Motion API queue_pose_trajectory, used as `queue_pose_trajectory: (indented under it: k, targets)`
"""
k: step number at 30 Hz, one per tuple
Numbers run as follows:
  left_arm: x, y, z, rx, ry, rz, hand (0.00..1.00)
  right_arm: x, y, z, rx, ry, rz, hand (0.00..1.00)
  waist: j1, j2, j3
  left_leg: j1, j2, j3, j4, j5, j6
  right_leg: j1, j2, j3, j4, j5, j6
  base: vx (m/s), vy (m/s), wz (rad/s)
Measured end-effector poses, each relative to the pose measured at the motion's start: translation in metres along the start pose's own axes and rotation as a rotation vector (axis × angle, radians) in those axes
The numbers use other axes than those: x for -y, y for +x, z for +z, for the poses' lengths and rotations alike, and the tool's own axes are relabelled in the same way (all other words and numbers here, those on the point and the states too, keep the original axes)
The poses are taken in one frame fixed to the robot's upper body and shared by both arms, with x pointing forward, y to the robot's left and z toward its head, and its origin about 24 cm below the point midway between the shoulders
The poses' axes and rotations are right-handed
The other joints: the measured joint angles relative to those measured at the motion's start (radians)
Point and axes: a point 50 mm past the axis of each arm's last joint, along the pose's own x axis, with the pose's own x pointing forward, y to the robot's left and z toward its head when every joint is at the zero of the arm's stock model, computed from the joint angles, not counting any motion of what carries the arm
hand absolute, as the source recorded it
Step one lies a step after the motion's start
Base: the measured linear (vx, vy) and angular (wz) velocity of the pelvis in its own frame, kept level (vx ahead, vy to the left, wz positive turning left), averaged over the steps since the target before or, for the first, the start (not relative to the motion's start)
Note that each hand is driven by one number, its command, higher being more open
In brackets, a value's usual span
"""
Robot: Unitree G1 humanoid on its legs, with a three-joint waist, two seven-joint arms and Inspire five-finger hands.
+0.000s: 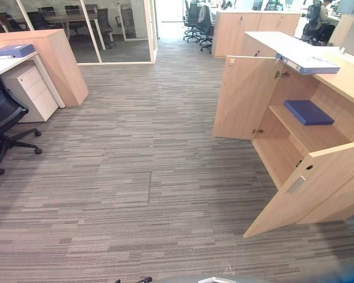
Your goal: Walk over to the cabinet, pick up the folder, carry it to the office cabinet, place the folder inside the office cabinet, then close the office cabinet door
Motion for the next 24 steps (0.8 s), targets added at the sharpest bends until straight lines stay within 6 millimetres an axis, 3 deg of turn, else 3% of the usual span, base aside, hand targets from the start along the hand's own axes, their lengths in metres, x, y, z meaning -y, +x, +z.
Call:
queue_pose_trajectory:
  k: [21, 23, 24]
  targets:
    - [0.0010, -0.0002, -0.0011, 0.005, -0.070, 0.021, 1.00, 0.0011, 0.0004, 0.0032, 0.006, 0.026, -0.018, 1.00, 0.021, -0.002, 0.012, 0.004, 0.004, -0.009, -0.024, 0.008, -0.002, 0.002, 0.003, -0.010, -0.017, -0.003, 0.005, 0.00, 0.009, 0.02]
    - [0.0013, -0.0001, 0.0009, 0.015, -0.085, 0.031, 1.00, 0.0002, 0.0005, 0.0056, 0.016, 0.032, -0.030, 1.00, 0.020, 0.000, 0.025, -0.020, 0.011, -0.007, 0.025, -0.020, -0.011, 0.001, 0.008, -0.011, -0.017, -0.011, 0.002, 0.00, 0.000, 0.00]
    - [0.0028, 0.0003, 0.0045, 0.030, -0.093, 0.035, 1.00, 0.0003, 0.0005, 0.0083, 0.028, 0.033, -0.039, 1.00, 0.020, 0.009, 0.033, -0.057, 0.026, -0.006, 0.105, -0.061, -0.022, 0.001, 0.019, -0.017, -0.016, -0.020, -0.009, -0.02, 0.003, -0.05]
